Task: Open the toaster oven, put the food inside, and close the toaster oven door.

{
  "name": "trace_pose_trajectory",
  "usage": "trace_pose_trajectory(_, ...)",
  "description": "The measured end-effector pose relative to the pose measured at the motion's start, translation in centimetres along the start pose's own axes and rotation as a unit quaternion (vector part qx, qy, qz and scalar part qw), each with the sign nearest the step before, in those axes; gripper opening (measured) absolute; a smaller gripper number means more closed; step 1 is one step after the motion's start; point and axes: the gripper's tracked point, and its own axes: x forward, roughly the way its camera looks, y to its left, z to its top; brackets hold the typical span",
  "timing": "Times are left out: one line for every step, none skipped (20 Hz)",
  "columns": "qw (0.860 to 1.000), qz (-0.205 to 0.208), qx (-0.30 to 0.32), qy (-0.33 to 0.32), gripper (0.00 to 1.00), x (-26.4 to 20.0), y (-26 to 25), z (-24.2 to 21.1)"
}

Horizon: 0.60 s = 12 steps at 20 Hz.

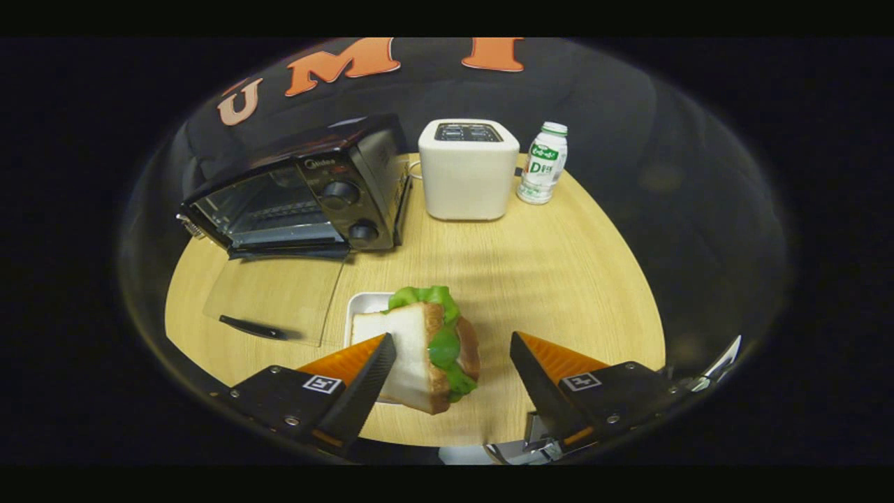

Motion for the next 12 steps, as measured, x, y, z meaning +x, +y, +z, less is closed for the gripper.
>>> trace_pose_trajectory(1.0, 0.009, 0.01, 0.005, 0.98, 0.2, 0.2, -0.1)
trace_pose_trajectory(1.0, 0.016, 0.016, 0.011, 0.99, 0.5, 0.3, -0.5)
trace_pose_trajectory(0.999, 0.024, 0.024, 0.016, 0.99, 0.5, 0.5, -0.6)
trace_pose_trajectory(0.999, 0.032, 0.029, 0.022, 0.99, 0.7, 0.7, -0.9)
trace_pose_trajectory(0.998, 0.041, 0.037, 0.025, 0.97, 0.8, 1.0, -1.0)
trace_pose_trajectory(0.997, 0.052, 0.046, 0.028, 0.94, 0.9, 1.5, -1.1)
trace_pose_trajectory(0.996, 0.055, 0.055, 0.032, 0.87, 1.0, 1.5, -1.2)
trace_pose_trajectory(0.995, 0.064, 0.062, 0.039, 0.8, 0.9, 1.7, -1.2)
trace_pose_trajectory(0.994, 0.071, 0.07, 0.042, 0.73, 0.7, 1.8, -1.2)
trace_pose_trajectory(0.993, 0.075, 0.076, 0.047, 0.69, 0.6, 1.7, -1.2)
trace_pose_trajectory(0.992, 0.079, 0.083, 0.055, 0.62, 0.5, 1.7, -1.2)
trace_pose_trajectory(0.991, 0.084, 0.088, 0.057, 0.59, 0.3, 1.9, -1.1)
